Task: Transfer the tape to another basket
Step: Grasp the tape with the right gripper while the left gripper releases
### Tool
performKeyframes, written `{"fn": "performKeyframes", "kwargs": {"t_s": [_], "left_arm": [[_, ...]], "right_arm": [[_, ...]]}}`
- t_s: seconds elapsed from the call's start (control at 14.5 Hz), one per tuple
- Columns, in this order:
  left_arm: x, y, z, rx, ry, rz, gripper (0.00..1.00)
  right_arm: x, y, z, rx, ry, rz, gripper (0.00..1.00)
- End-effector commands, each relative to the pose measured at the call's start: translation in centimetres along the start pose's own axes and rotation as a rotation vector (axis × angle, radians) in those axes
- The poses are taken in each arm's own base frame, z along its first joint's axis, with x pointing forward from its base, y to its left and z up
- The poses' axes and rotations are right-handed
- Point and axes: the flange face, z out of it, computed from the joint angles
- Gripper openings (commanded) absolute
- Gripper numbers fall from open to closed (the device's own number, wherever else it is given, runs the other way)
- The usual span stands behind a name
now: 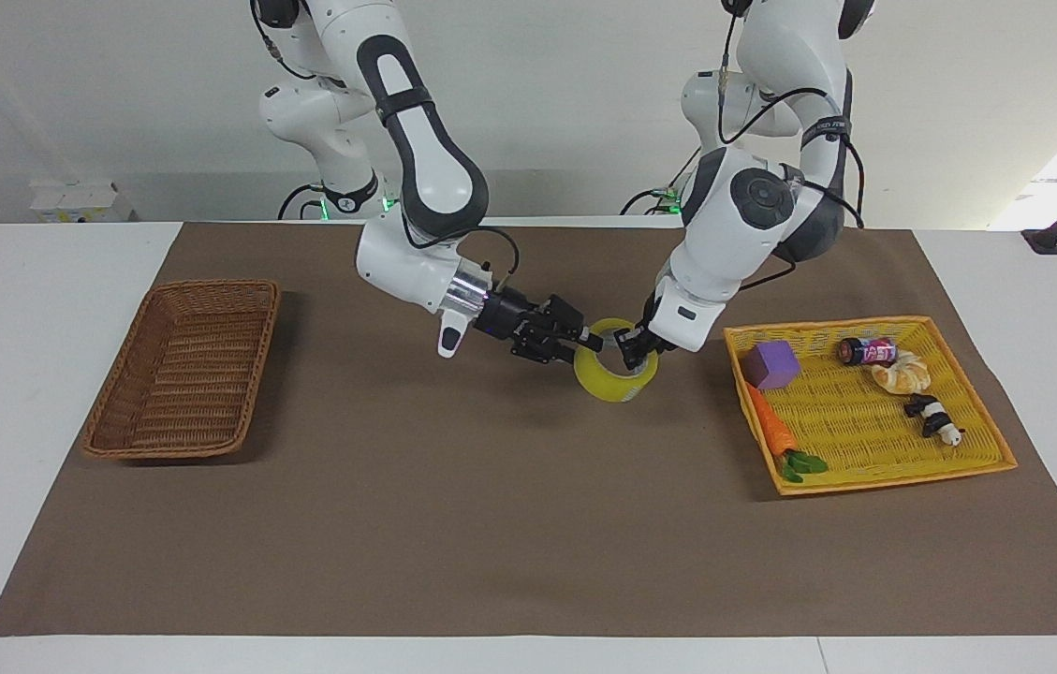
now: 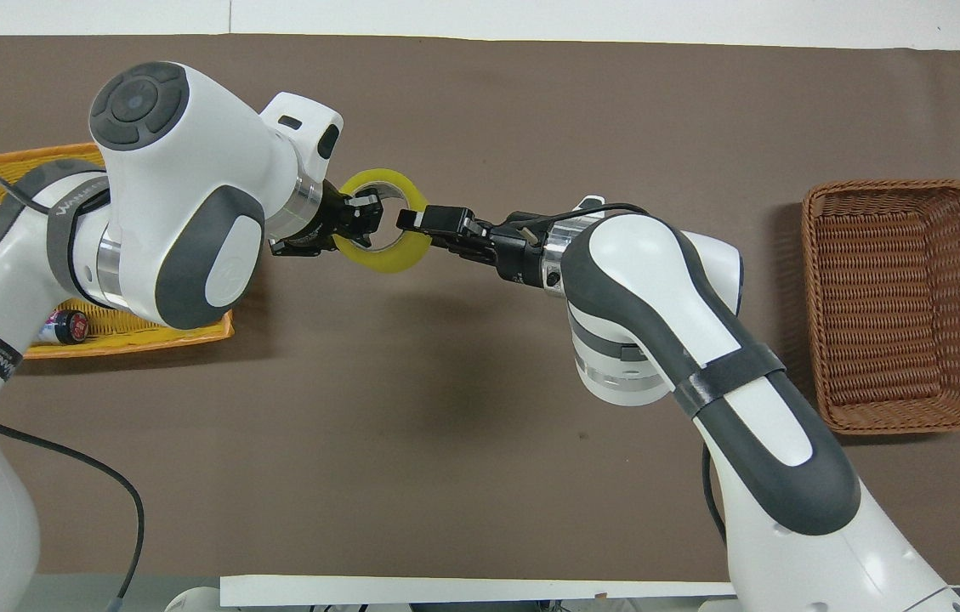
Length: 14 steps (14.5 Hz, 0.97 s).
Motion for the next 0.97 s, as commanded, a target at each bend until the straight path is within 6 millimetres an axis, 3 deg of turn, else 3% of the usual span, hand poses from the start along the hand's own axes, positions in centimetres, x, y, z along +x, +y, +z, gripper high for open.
{"fn": "performKeyframes", "kwargs": {"t_s": [0.0, 0.07, 0.14, 0.21, 0.28, 0.35, 0.55, 0.69, 0.76, 0.9], "left_arm": [[-1.1, 0.0, -0.9, -0.015, 0.006, 0.001, 0.0], [-1.1, 0.0, -1.0, -0.017, 0.006, -0.001, 0.01], [-1.1, 0.0, -1.1, -0.015, 0.006, -0.001, 0.13], [-1.1, 0.2, -1.2, -0.017, 0.007, -0.004, 0.38], [-1.5, 0.9, -1.3, -0.017, 0.011, 0.014, 0.77], [-1.5, 1.3, -2.0, -0.017, 0.02, 0.028, 0.99], [-0.3, 0.8, -6.2, -0.007, 0.021, 0.025, 1.0], [2.2, -2.1, -8.7, 0.007, 0.06, 0.014, 1.0], [4.1, -4.8, -9.0, 0.019, 0.069, 0.022, 1.0], [8.1, -12.1, -10.3, 0.043, 0.04, 0.051, 1.0]], "right_arm": [[0.3, -0.2, 0.2, 0.004, 0.023, 0.016, 0.0], [0.3, -0.1, 0.3, 0.003, 0.022, 0.017, 0.0], [0.4, -0.1, 0.2, 0.003, 0.022, 0.016, 0.0], [0.4, -0.1, 0.2, 0.002, 0.021, 0.014, 0.0], [0.4, -0.1, 0.2, 0.002, 0.021, 0.012, 0.0], [0.4, 0.0, 0.2, 0.002, 0.023, 0.013, 0.0], [0.5, -0.3, 0.0, 0.004, 0.024, 0.01, 0.0], [0.9, -0.2, -0.5, -0.001, 0.028, 0.0, 0.0], [1.4, 0.0, -1.1, -0.008, 0.032, -0.009, 0.0], [4.1, 0.0, -4.4, -0.029, 0.042, -0.052, 0.0]]}}
